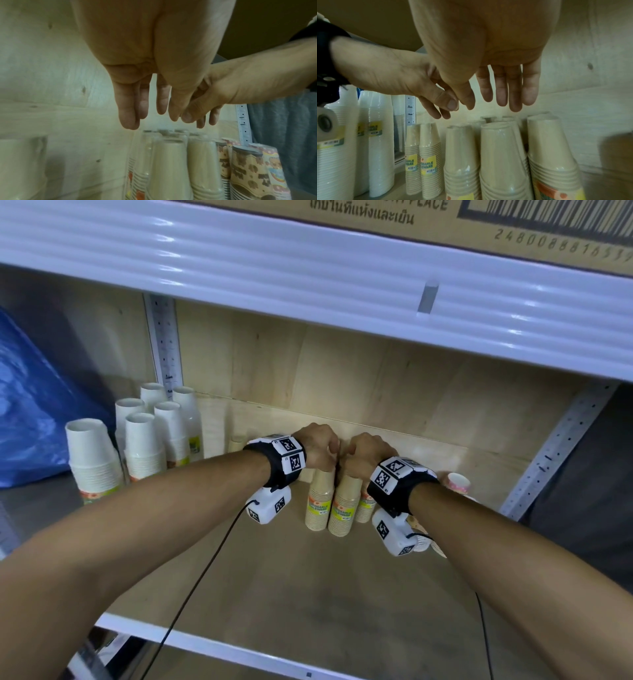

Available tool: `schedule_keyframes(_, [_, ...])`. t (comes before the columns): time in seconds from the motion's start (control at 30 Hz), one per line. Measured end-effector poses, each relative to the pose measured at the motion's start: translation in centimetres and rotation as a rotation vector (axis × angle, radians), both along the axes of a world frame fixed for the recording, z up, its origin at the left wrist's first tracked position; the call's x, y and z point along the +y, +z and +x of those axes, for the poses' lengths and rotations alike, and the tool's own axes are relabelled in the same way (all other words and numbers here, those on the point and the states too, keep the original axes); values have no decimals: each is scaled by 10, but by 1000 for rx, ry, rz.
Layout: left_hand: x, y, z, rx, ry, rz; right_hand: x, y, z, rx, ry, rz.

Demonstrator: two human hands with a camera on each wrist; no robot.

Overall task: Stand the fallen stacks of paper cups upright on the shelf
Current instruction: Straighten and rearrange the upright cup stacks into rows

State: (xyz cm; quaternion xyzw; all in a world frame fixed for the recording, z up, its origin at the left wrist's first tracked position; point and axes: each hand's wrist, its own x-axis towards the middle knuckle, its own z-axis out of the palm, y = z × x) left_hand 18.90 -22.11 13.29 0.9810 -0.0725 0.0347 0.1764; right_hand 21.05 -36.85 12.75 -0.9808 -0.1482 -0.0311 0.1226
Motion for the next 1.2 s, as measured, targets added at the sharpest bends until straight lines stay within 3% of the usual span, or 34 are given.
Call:
schedule_keyframes(0.5, [95,29,-3,-39,307,-33,86,27,-3,-113,135,92])
schedule_keyframes(0.73, [130,7,-3,30,419,-4,132,11,-3,-23,229,98])
schedule_keyframes(1.0, [147,-46,11,41,422,-49,171,-14,5,67,282,40])
schedule_keyframes(1.2, [153,-63,18,10,374,-48,190,-31,9,99,266,16])
